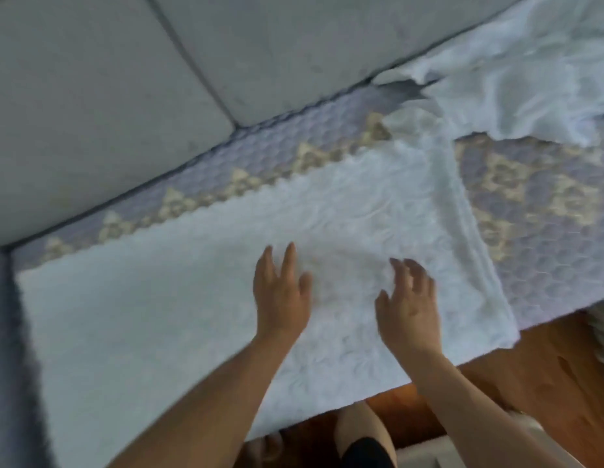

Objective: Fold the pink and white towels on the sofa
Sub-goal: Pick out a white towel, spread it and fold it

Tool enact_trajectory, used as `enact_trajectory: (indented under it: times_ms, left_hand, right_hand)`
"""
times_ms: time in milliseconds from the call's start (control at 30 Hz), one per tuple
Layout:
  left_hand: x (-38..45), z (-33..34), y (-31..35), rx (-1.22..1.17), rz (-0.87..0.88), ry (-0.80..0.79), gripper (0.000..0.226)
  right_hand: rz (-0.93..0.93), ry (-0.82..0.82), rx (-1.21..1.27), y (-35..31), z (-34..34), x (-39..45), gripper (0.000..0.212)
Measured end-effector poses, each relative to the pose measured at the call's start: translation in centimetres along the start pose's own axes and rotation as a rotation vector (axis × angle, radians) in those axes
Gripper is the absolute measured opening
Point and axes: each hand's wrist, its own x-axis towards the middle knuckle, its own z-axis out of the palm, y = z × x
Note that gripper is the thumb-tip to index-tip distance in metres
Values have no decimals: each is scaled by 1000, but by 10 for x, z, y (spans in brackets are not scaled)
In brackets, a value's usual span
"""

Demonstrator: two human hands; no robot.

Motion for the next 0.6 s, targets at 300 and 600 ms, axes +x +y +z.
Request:
enact_trajectory:
  times_ms: [300,600]
  left_hand:
    - [-188,-28,-354,121,-857,-24,57]
    - [-240,-33,-486,-268,-1074,117,76]
  right_hand:
    - [-646,-415,-337,-159,137,-59,64]
    - [-818,-457,-318,-413,301,-129,45]
